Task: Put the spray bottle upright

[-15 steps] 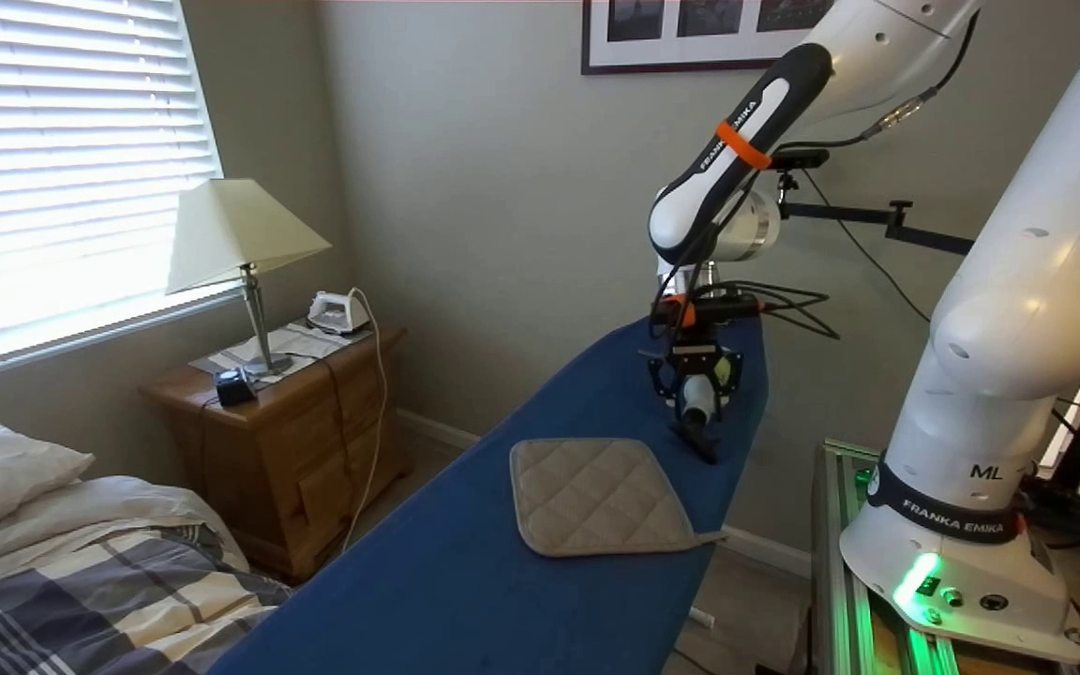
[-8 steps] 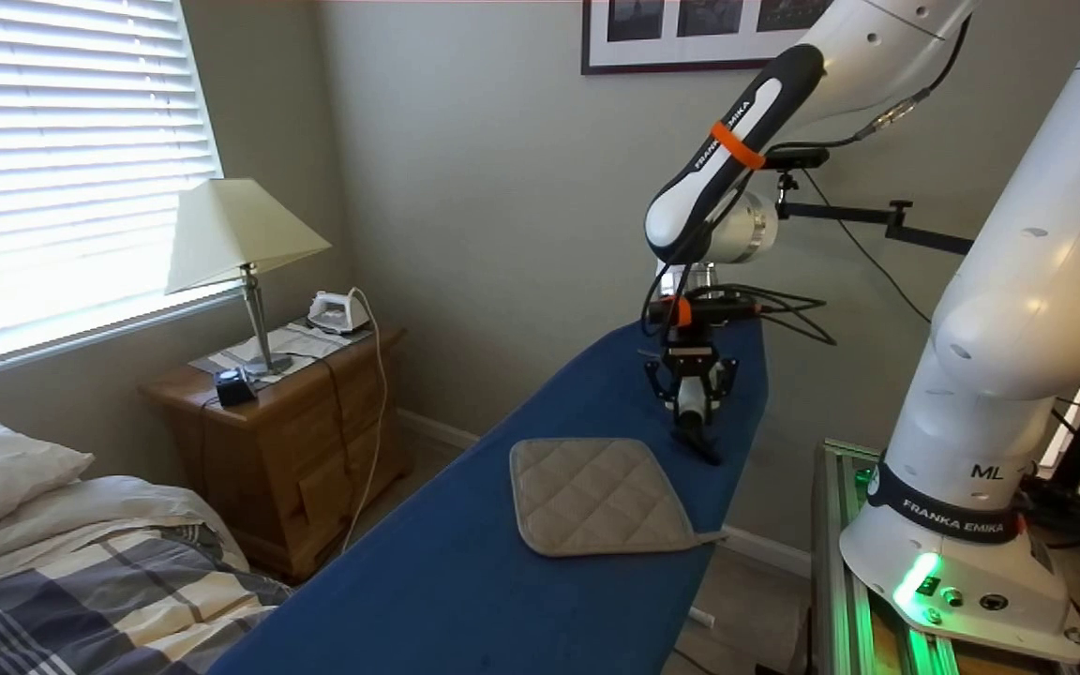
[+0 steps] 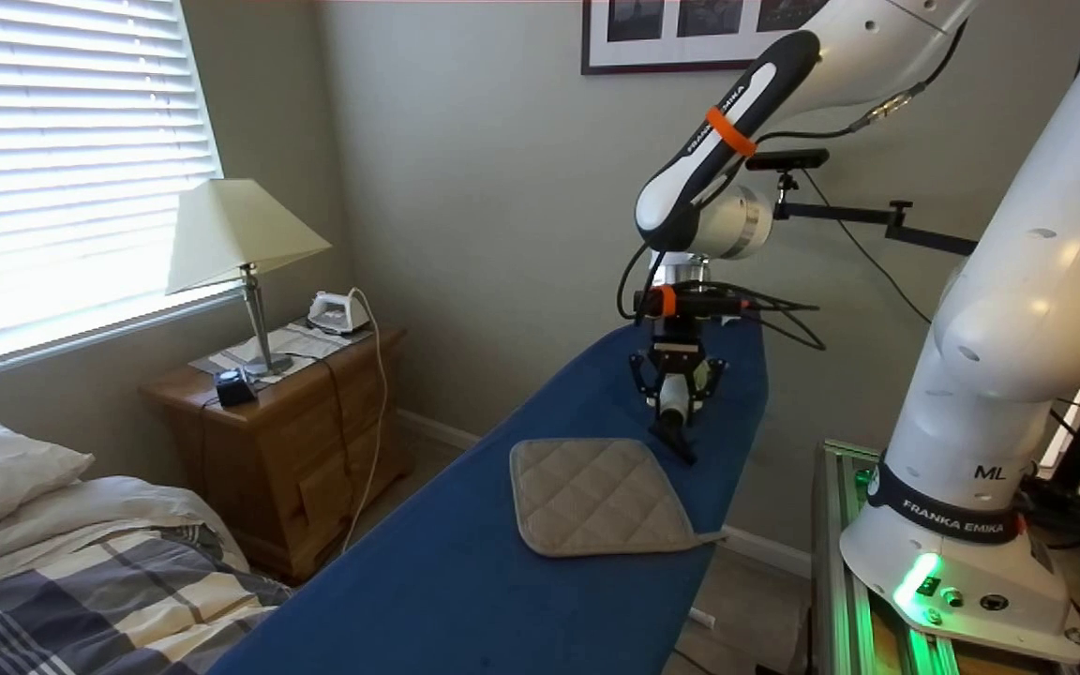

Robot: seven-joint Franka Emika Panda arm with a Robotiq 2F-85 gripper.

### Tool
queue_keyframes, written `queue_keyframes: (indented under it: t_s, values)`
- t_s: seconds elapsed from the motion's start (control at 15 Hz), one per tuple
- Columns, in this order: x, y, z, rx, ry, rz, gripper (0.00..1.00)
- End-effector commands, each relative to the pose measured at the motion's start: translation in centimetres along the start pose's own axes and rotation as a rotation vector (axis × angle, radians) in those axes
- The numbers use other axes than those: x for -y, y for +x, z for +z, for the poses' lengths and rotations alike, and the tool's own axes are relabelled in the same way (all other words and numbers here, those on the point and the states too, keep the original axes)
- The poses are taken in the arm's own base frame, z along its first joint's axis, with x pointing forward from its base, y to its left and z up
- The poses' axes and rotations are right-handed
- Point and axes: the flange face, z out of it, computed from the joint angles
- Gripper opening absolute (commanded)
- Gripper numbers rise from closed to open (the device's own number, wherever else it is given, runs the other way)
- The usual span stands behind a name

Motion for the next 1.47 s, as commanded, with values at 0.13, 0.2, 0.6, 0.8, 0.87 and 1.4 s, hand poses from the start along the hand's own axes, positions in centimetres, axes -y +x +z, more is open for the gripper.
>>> queue_keyframes:
  t_s: [0.13, 0.2, 0.6, 0.8, 0.87, 1.4]
  values:
    - [0.4, -1.7, -2.6, 0.117, 0.050, 0.035, 0.19]
    - [0.6, -1.9, -3.1, 0.146, 0.055, 0.043, 0.19]
    - [2.2, -1.6, -6.5, 0.237, 0.134, 0.060, 0.19]
    - [2.5, -1.4, -8.1, 0.290, 0.168, 0.089, 0.19]
    - [2.5, -1.3, -8.6, 0.306, 0.182, 0.094, 0.19]
    - [1.2, 0.2, -11.8, 0.418, 0.272, 0.208, 0.19]
